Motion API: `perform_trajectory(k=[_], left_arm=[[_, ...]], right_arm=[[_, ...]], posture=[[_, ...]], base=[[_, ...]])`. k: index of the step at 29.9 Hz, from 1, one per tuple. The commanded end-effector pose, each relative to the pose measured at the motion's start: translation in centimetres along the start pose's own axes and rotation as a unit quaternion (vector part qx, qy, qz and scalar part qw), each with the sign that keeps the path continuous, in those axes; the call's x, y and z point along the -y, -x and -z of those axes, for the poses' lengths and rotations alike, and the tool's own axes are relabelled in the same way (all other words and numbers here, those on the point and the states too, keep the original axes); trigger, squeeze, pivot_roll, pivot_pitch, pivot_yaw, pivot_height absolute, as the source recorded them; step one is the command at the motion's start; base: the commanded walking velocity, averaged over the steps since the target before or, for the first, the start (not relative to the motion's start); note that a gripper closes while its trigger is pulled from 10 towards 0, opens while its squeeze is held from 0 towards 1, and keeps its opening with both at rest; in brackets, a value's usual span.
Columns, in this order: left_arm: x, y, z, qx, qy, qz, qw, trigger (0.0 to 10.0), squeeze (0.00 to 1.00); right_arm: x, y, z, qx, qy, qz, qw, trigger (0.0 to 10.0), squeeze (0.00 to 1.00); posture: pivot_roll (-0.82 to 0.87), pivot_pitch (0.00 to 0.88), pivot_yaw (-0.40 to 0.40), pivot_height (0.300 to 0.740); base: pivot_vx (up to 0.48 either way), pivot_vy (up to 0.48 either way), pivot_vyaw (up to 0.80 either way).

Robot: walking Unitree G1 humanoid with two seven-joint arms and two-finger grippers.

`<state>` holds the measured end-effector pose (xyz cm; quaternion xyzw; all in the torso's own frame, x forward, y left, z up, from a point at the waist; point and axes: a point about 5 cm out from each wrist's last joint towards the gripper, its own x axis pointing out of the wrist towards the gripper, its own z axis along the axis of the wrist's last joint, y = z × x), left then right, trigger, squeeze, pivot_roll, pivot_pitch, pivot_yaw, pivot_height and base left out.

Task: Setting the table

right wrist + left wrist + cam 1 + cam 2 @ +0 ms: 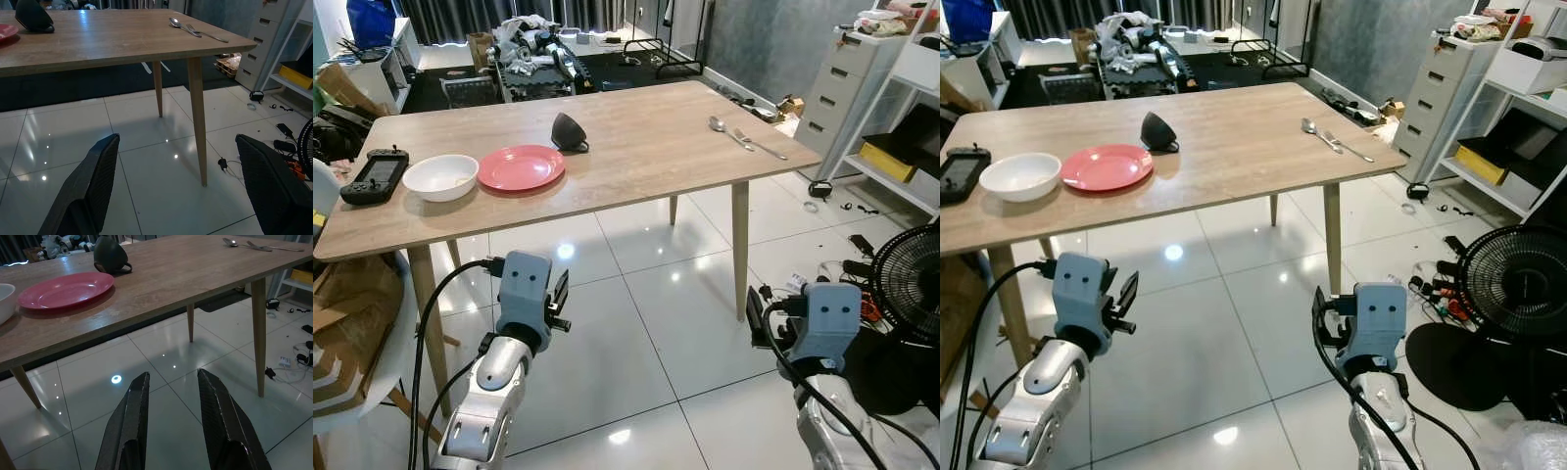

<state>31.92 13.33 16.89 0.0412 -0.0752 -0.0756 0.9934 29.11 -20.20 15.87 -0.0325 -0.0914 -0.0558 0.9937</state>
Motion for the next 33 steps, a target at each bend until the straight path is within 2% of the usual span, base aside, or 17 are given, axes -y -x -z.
perform_trajectory(k=[1, 28, 33], left_arm=[[-0.02, 0.1, 0.57, -0.013, -0.005, -0.003, 1.0, 10.0, 0.0], [-0.17, 0.11, 0.59, -0.015, -0.014, -0.009, 1.0, 10.0, 0.0], [-0.21, 0.07, 0.58, -0.014, -0.018, -0.011, 1.0, 10.0, 0.0]], right_arm=[[-0.06, 0.21, 0.36, -0.006, -0.003, -0.001, 1.0, 10.0, 0.0], [-0.25, 0.23, 0.39, -0.007, -0.006, -0.002, 1.0, 10.0, 0.0], [-0.32, 0.25, 0.41, -0.007, -0.007, -0.003, 1.0, 10.0, 0.0]], posture=[[0.0, 0.087, 0.094, 0.74], [0.01, 0.094, 0.095, 0.74], [0.01, 0.095, 0.096, 0.74]], base=[[0.0, 0.0, 0.0], [0.0, 0.0, 0.0], [0.376, 0.0, 0.0]])
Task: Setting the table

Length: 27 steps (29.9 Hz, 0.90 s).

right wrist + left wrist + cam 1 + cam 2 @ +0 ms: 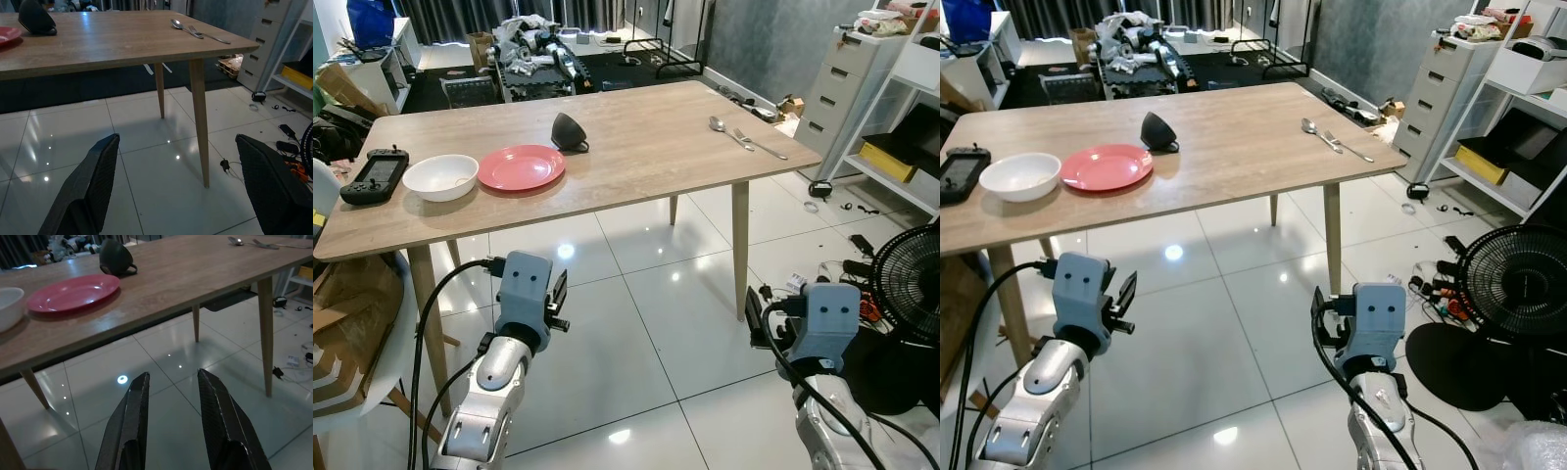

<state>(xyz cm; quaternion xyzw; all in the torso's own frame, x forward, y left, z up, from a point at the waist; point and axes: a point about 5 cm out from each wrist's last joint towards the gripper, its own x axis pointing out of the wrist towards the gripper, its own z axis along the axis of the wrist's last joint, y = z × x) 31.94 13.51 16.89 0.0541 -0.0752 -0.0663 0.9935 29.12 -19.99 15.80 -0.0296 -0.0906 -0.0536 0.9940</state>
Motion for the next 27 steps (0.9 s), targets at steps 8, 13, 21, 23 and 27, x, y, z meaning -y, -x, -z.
perform_trajectory(k=[8, 13, 21, 23, 27], left_arm=[[-0.05, 0.06, 0.58, -0.013, -0.004, -0.003, 1.0, 10.0, 0.0], [-0.05, 0.06, 0.59, -0.013, -0.005, -0.002, 1.0, 10.0, 0.0], [-0.03, 0.04, 0.58, -0.012, -0.005, -0.002, 1.0, 10.0, 0.0], [-0.03, 0.03, 0.57, -0.012, -0.005, -0.002, 1.0, 10.0, 0.0], [0.01, 0.0, 0.58, -0.011, -0.005, -0.001, 1.0, 10.0, 0.0]], right_arm=[[-0.16, 0.23, 0.37, -0.006, -0.004, -0.001, 1.0, 10.0, 0.0], [-0.16, 0.23, 0.35, -0.006, -0.004, -0.001, 1.0, 10.0, 0.0], [-0.18, 0.17, 0.28, -0.004, -0.004, -0.003, 1.0, 10.0, 0.0], [-0.19, 0.16, 0.26, -0.003, -0.004, -0.003, 1.0, 10.0, 0.0], [-0.18, 0.1, 0.23, -0.003, -0.004, -0.004, 1.0, 10.0, 0.0]], posture=[[0.01, 0.095, 0.097, 0.74], [0.01, 0.096, 0.097, 0.74], [0.01, 0.094, 0.097, 0.74], [0.01, 0.094, 0.097, 0.74], [0.01, 0.088, 0.096, 0.74]], base=[[0.406, 0.0, 0.0], [0.406, 0.0, 0.0], [0.405, 0.0, 0.0], [0.403, 0.0, 0.0], [0.404, 0.0, 0.0]])
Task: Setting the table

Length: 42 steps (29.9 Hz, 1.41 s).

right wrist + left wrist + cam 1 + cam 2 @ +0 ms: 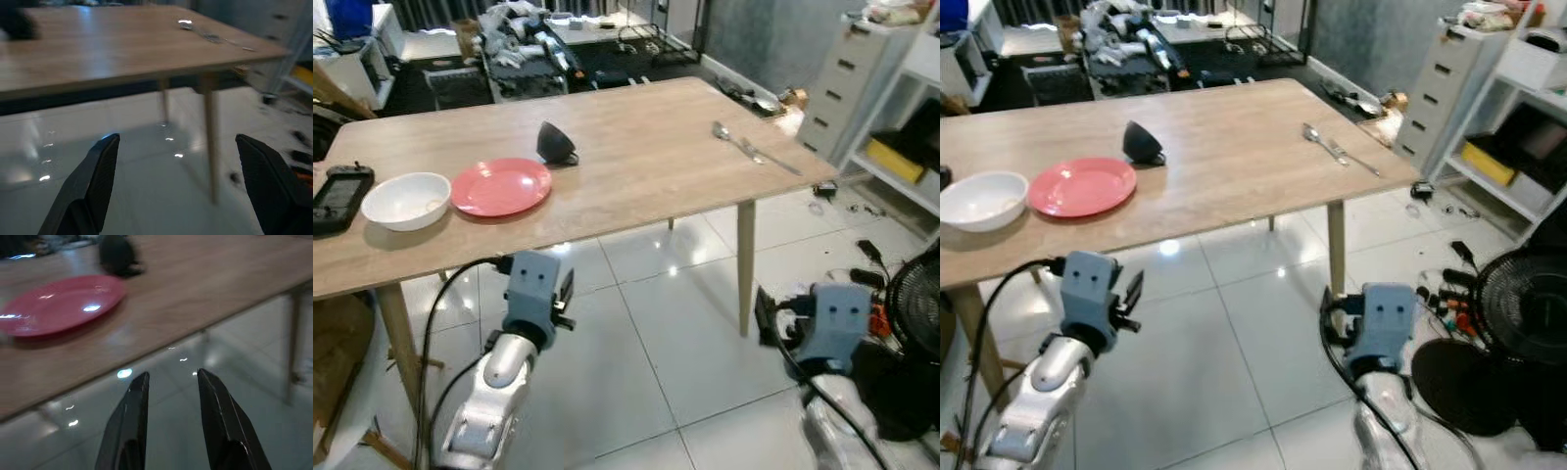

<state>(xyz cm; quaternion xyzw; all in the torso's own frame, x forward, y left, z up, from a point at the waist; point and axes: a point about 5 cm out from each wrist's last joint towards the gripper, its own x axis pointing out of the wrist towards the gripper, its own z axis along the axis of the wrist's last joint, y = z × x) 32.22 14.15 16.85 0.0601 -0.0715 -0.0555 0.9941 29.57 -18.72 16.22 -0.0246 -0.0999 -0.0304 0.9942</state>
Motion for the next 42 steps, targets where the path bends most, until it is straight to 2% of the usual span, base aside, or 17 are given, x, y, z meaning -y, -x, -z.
perform_trajectory(k=[1, 32, 42], left_arm=[[0.7, 0.2, 0.4, -0.006, 0.001, 0.009, 1.0, 10.0, 0.0], [0.3, -0.1, 0.1, 0.0, -0.003, 0.006, 1.0, 10.0, 0.0], [-0.4, -0.6, -0.7, 0.012, -0.025, 0.014, 1.0, 10.0, 0.0]], right_arm=[[1.1, 0.5, 0.6, -0.012, 0.004, 0.018, 1.0, 10.0, 0.0], [0.9, 0.5, 0.5, -0.009, 0.0, 0.017, 1.0, 10.0, 0.0], [0.9, -0.1, -1.3, 0.025, -0.023, 0.026, 0.999, 10.0, 0.0]], posture=[[0.01, 0.088, 0.096, 0.74], [0.01, 0.09, 0.101, 0.74], [0.02, 0.097, 0.1, 0.74]], base=[[0.401, 0.0, 0.0], [0.405, 0.0, 0.0], [0.405, 0.0, 0.0]])
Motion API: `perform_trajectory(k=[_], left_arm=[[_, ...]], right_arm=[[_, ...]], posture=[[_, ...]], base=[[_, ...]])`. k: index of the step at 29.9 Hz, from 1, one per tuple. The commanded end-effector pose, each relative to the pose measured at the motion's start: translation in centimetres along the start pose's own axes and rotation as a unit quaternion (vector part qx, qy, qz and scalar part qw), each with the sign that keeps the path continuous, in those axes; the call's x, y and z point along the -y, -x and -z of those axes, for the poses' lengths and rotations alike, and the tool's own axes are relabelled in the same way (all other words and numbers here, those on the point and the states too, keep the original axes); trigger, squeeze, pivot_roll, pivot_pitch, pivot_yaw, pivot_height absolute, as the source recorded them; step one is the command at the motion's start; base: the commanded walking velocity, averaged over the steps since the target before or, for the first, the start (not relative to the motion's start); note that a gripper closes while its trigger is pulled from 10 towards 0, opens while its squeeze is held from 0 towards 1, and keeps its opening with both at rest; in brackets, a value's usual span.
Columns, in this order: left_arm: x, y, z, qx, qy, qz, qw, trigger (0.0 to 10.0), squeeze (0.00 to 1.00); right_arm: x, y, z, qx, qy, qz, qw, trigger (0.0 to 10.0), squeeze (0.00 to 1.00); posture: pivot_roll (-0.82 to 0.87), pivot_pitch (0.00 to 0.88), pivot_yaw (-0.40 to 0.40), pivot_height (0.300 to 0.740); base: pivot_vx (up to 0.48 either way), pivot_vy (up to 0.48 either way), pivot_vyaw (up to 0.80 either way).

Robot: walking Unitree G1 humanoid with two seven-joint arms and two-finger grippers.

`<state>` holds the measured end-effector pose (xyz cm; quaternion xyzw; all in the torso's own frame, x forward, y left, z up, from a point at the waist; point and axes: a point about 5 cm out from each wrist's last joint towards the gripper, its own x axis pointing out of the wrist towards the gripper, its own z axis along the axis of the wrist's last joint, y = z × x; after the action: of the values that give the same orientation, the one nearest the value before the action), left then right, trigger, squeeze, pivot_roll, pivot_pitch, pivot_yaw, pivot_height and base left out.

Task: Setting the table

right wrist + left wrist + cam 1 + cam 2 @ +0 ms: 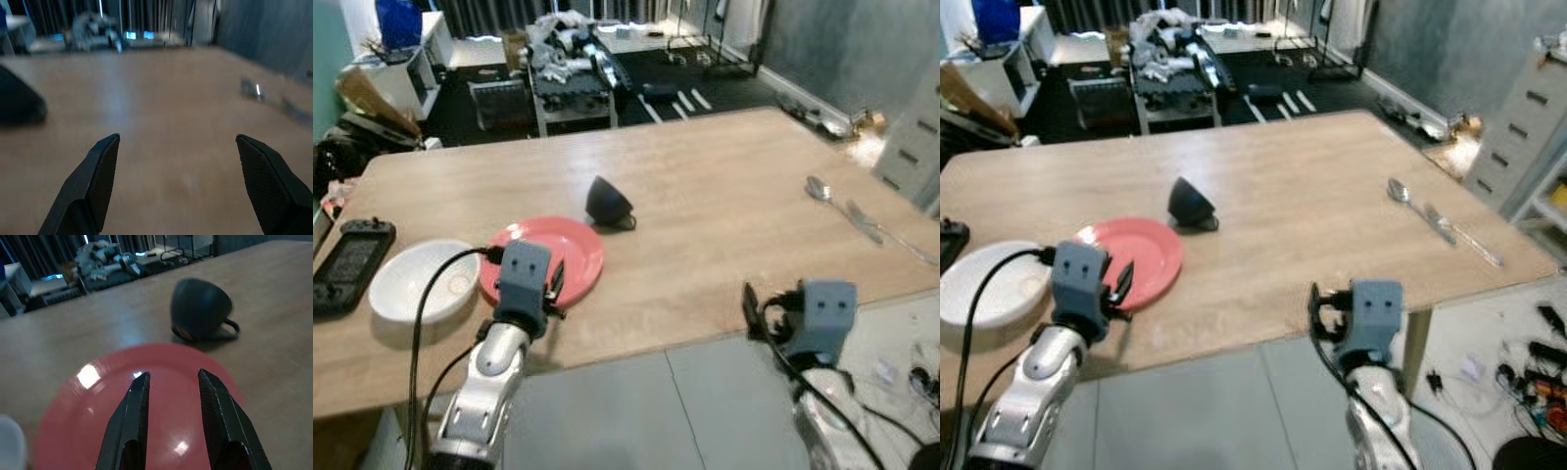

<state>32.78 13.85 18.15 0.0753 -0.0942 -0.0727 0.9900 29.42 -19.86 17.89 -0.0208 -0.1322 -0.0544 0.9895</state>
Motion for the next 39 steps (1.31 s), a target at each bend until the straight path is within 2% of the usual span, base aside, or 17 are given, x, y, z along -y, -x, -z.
perform_trajectory(k=[1, 4, 6, 7, 11, 13, 14, 17, 19, 25, 29, 30, 35, 39], left_arm=[[-0.5, 0.1, 0.5, -0.011, -0.01, -0.003, 1.0, 10.0, 0.0], [-0.5, 0.0, 0.5, -0.01, -0.011, -0.002, 1.0, 10.0, 0.0], [-0.5, 0.0, 0.4, -0.009, -0.013, 0.0, 1.0, 10.0, 0.0], [-0.5, 0.0, 0.4, -0.009, -0.013, 0.0, 1.0, 10.0, 0.0], [-0.5, -0.1, 0.4, -0.008, -0.016, 0.004, 1.0, 10.0, 0.0], [-0.4, -0.2, 0.3, -0.007, -0.02, 0.01, 1.0, 10.0, 0.0], [-0.4, -0.2, 0.3, -0.007, -0.02, 0.01, 1.0, 10.0, 0.0], [-0.4, -0.3, 0.3, -0.006, -0.027, 0.019, 0.999, 10.0, 0.0], [-0.4, -0.5, 0.1, -0.01, -0.033, 0.04, 0.999, 10.0, 0.0], [-0.9, -1.0, -0.2, -0.018, -0.04, 0.091, 0.995, 10.0, 0.0], [-1.5, -1.3, -0.6, -0.017, -0.042, 0.103, 0.994, 10.0, 0.0], [-2.1, -1.5, -1.2, -0.008, -0.047, 0.107, 0.993, 10.0, 0.0], [-2.8, -1.5, -1.8, 0.001, -0.05, 0.103, 0.993, 10.0, 0.0], [-3.3, -1.1, -1.9, 0.001, -0.054, 0.104, 0.993, 10.0, 0.0]], right_arm=[[-0.3, 0.2, 0.2, -0.006, -0.032, 0.005, 0.999, 10.0, 0.0], [-0.2, 0.1, 0.1, -0.005, -0.047, 0.008, 0.999, 10.0, 0.0], [-1.0, 0.1, -0.2, -0.005, -0.082, -0.019, 0.996, 10.0, 0.0], [-1.0, 0.1, -0.2, -0.005, -0.082, -0.019, 0.996, 10.0, 0.0], [-2.2, 0.3, -0.3, -0.01, -0.106, -0.057, 0.993, 10.0, 0.0], [-3.6, 0.4, -0.2, -0.016, -0.115, -0.086, 0.99, 10.0, 0.0], [-3.6, 0.4, -0.2, -0.016, -0.115, -0.086, 0.99, 10.0, 0.0], [-4.9, 0.4, -0.2, -0.021, -0.122, -0.11, 0.986, 10.0, 0.0], [-5.4, 0.4, -0.3, -0.021, -0.128, -0.115, 0.985, 10.0, 0.0], [-5.3, 0.3, -0.5, -0.018, -0.13, -0.114, 0.985, 10.0, 0.0], [-5.4, 0.3, -0.6, -0.019, -0.13, -0.12, 0.984, 10.0, 0.0], [-6.0, 0.4, -0.5, -0.023, -0.132, -0.133, 0.982, 10.0, 0.0], [-7.8, 0.1, 0.0, -0.036, -0.141, -0.158, 0.977, 10.0, 0.0], [-9.5, -0.7, 0.6, -0.048, -0.145, -0.196, 0.969, 10.0, 0.0]], posture=[[0.02, 0.098, 0.099, 0.74], [0.02, 0.098, 0.099, 0.74], [0.02, 0.098, 0.099, 0.74], [0.02, 0.098, 0.099, 0.74], [0.02, 0.098, 0.099, 0.74], [0.02, 0.098, 0.1, 0.74], [0.02, 0.098, 0.1, 0.74], [0.02, 0.099, 0.099, 0.74], [0.03, 0.1, 0.099, 0.74], [0.02, 0.104, 0.104, 0.74], [0.02, 0.106, 0.107, 0.74], [0.02, 0.107, 0.107, 0.74], [0.03, 0.111, 0.105, 0.74], [0.06, 0.118, 0.098, 0.74]], base=[[0.405, 0.0, 0.0], [0.406, 0.0, 0.0], [0.405, 0.0, 0.0], [0.405, 0.0, 0.0], [0.402, 0.0, 0.0], [0.377, 0.0, 0.0], [0.371, 0.0, 0.0], [0.364, 0.0, 0.0], [0.159, 0.0, 0.0], [0.0, 0.0, 0.0], [0.0, 0.0, 0.0], [0.0, 0.0, 0.0], [0.0, 0.0, 0.0], [0.0, 0.0, 0.0]])
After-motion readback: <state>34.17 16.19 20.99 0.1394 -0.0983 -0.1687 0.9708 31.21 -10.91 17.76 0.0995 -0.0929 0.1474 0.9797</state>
